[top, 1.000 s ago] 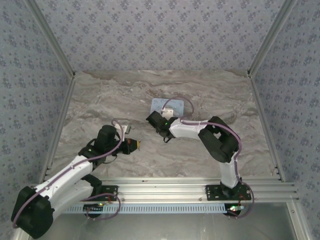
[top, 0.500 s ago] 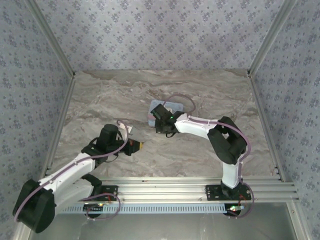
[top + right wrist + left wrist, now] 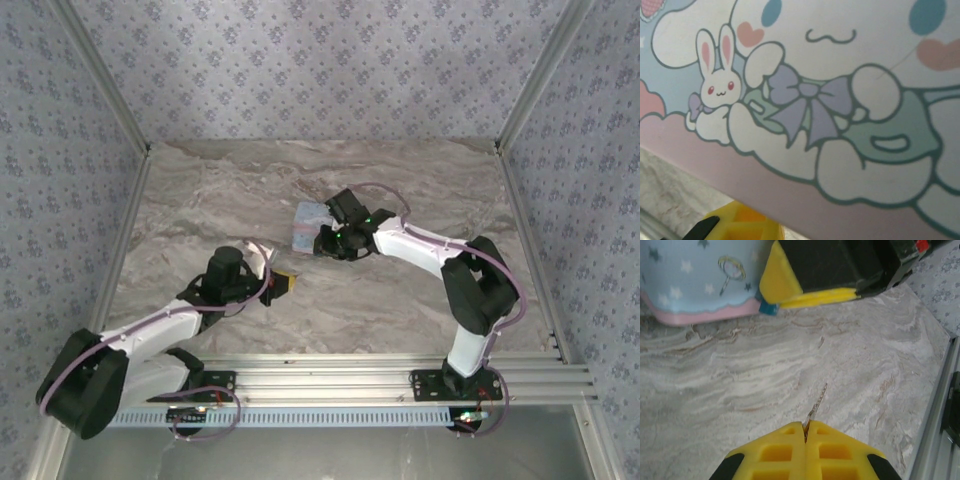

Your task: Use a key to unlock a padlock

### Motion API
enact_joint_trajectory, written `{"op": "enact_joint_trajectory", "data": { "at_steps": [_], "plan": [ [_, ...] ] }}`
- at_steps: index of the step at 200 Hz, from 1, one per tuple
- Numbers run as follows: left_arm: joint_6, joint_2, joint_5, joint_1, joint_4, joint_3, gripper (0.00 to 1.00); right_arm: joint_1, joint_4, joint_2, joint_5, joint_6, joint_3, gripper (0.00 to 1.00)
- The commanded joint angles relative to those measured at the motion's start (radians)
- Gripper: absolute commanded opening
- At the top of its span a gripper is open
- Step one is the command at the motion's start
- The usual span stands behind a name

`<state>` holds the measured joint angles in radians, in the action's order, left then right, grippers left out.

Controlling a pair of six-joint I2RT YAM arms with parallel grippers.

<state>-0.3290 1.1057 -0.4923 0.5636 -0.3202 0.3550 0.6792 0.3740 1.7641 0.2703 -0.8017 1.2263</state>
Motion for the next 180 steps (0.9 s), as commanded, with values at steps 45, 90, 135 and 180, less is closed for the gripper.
{"op": "enact_joint_trajectory", "data": {
  "at_steps": [45,90,135,180],
  "plan": [
    [0.004,0.119,0.013,0.007,-0.376,-0.044,0.0,-0.045,-0.046,-0.057,0.21,-0.123,-0.069,0.0],
    [-0.008,0.224,-0.036,0.007,-0.5,-0.045,0.0,-0.081,-0.071,-0.072,0.296,-0.17,-0.091,0.0],
    [0.007,0.298,-0.043,0.006,-0.561,-0.039,0.0,-0.108,-0.088,-0.087,0.351,-0.216,-0.109,0.0],
    [0.004,0.379,-0.062,0.009,-0.619,-0.009,0.0,-0.12,-0.076,-0.101,0.366,-0.237,-0.113,0.0]
  ]
}}
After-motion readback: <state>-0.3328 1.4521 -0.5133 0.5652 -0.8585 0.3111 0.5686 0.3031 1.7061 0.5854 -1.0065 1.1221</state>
